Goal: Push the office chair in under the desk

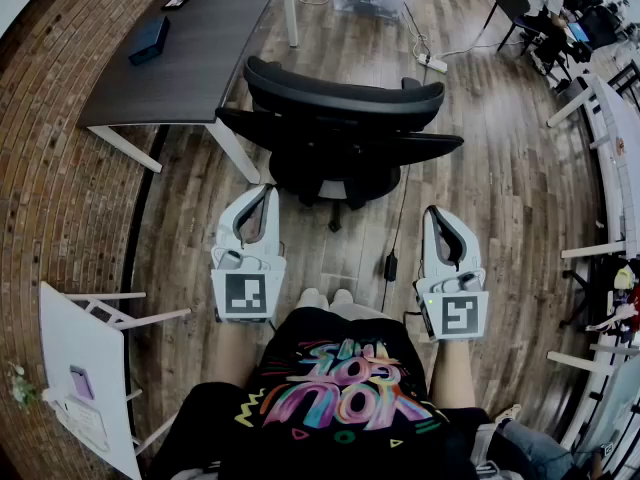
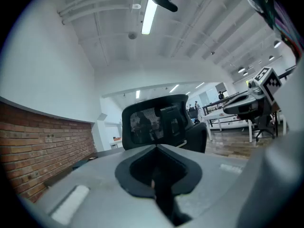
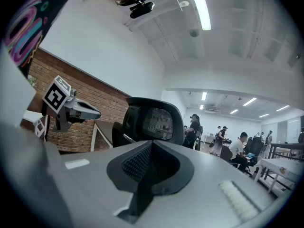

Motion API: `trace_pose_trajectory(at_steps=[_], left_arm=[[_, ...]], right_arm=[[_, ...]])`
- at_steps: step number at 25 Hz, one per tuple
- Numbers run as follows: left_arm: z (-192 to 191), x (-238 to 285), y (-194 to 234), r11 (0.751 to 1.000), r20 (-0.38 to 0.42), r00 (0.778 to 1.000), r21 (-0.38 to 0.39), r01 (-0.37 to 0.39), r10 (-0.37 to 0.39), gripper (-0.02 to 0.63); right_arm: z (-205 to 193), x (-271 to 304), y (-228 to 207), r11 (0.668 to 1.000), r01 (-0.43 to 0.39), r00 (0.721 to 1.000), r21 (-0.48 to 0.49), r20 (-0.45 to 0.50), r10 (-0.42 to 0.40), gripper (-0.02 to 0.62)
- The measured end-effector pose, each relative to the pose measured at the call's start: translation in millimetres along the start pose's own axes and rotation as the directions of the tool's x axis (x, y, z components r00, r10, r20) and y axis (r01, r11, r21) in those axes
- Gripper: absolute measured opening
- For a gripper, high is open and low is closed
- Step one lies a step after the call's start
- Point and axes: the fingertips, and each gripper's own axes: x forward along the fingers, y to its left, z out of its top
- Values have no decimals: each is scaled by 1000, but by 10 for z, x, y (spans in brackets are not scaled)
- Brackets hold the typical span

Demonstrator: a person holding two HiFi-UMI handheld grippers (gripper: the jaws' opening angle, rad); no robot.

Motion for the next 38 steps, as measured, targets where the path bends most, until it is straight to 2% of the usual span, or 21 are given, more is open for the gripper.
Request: trace_pose_trajectory(at_steps=[5, 10, 14, 17, 20, 24, 26, 34, 38], left_arm=[[33, 29, 5, 1000, 12, 1000, -5, 7, -7, 2], [1, 13, 4, 1000, -2, 1000, 8, -21, 21, 2], [3, -9, 24, 996, -14, 999, 81, -40, 41, 2], [-44, -38, 12, 997, -39, 998, 54, -54, 56, 2], [-56, -16, -9, 994, -48, 998, 107, -20, 26, 29], [-82, 42, 58, 994, -62, 997, 109, -27, 34, 62], [-108, 106, 116, 987, -77, 997, 162, -9, 22, 66], [-257, 472, 422, 976, -113, 993, 214, 39, -14, 136], [-314, 705, 593, 962, -133, 990, 262, 81, -47, 179]], right_arm=[[45, 23, 25, 999, 3, 1000, -35, 8, -3, 2], [-22, 32, -6, 998, 12, 1000, -64, 0, -12, 2], [-74, 67, -36, 996, -31, 1000, -84, -4, 31, 3], [-69, 109, -38, 992, -60, 998, -113, 0, 61, 5], [-94, 154, -57, 988, -84, 996, -128, -6, 84, 31], [-159, 255, -72, 984, -123, 992, -127, -42, 118, 75], [-201, 320, -84, 983, -131, 990, -130, -59, 125, 95], [-285, 671, -226, 985, -87, 991, -149, -110, 71, 173], [-312, 841, -360, 985, -77, 992, -158, -108, 60, 205]])
